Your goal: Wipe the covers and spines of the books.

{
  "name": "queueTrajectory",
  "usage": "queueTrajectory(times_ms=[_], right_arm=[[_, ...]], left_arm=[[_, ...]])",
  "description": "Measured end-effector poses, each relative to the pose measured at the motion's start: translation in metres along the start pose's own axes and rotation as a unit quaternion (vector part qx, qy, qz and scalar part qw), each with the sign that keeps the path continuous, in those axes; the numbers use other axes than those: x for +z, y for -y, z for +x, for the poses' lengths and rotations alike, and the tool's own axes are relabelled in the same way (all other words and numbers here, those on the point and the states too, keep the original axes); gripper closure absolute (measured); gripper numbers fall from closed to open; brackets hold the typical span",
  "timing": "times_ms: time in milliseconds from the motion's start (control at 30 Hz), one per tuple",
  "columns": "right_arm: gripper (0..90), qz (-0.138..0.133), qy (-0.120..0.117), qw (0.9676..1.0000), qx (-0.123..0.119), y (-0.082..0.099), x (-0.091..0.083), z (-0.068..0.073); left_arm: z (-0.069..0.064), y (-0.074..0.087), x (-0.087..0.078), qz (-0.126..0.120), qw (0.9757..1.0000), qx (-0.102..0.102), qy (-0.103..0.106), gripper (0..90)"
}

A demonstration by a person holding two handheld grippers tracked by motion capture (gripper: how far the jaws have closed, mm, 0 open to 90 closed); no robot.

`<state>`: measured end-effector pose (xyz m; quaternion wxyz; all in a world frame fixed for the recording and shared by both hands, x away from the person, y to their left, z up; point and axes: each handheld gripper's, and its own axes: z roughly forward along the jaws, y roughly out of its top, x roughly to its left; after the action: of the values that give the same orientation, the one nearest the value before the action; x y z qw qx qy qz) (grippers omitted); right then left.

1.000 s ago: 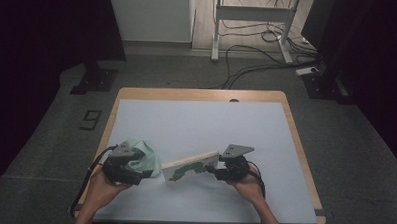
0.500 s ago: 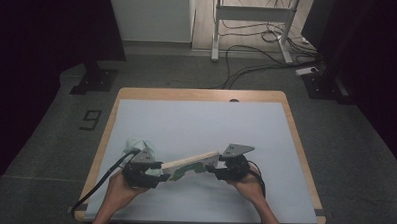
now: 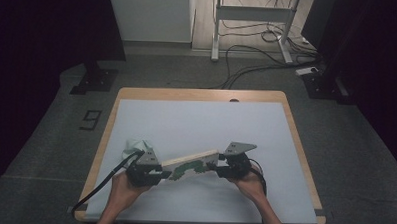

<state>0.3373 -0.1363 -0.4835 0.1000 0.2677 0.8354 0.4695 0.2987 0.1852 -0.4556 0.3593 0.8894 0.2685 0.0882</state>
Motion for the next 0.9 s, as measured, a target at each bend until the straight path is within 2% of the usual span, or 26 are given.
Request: queueTrajectory(times_ms=[267, 400, 500, 667, 900], right_arm=[[51.8, 0.004, 0.022, 0.9998, -0.001, -0.01, 0.006, -0.005], [51.9, 0.009, 0.026, 0.9996, -0.002, -0.016, 0.011, -0.01], [51.7, 0.016, 0.027, 0.9995, -0.002, -0.017, 0.015, -0.012], [50.7, 0.013, 0.021, 0.9997, 0.003, -0.015, 0.014, -0.012], [46.3, 0.02, 0.016, 0.9997, 0.003, -0.015, 0.008, -0.006]], left_arm=[[0.016, -0.004, 0.003, -0.018, 0.9997, 0.003, -0.014, 68.1], [0.021, -0.004, 0.006, -0.027, 0.9989, 0.012, -0.037, 66.7], [0.022, -0.003, 0.009, -0.026, 0.9987, 0.012, -0.043, 66.2], [0.018, -0.002, 0.008, -0.026, 0.9987, 0.01, -0.044, 65.2], [0.012, -0.002, 0.004, -0.024, 0.9993, -0.009, -0.025, 61.7]])
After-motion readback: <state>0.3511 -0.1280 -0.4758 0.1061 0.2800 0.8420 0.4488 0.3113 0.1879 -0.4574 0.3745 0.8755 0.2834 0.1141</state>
